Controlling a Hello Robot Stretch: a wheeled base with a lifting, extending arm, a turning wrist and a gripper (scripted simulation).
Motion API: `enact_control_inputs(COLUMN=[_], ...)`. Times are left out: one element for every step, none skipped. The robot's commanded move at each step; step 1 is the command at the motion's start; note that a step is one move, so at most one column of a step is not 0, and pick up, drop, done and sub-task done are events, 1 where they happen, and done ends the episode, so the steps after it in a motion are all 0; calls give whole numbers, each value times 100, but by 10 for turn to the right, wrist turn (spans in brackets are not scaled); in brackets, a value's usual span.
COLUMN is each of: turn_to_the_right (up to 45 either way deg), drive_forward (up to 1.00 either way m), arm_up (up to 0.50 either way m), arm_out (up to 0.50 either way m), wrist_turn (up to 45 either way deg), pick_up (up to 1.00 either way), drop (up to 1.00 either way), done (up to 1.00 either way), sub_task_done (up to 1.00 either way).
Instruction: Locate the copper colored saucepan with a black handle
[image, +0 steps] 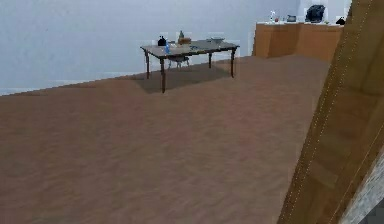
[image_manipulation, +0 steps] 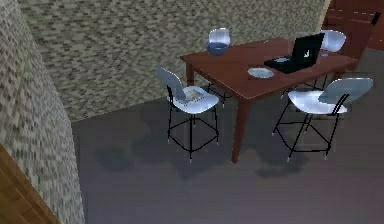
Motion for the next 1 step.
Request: enact_control_inputs(turn_to_the_right=[30], drive_forward=[0], arm_up=[0], arm_out=[0], wrist_turn=[0], pick_up=[0], drop=[0], done=[0], sub_task_done=[0])
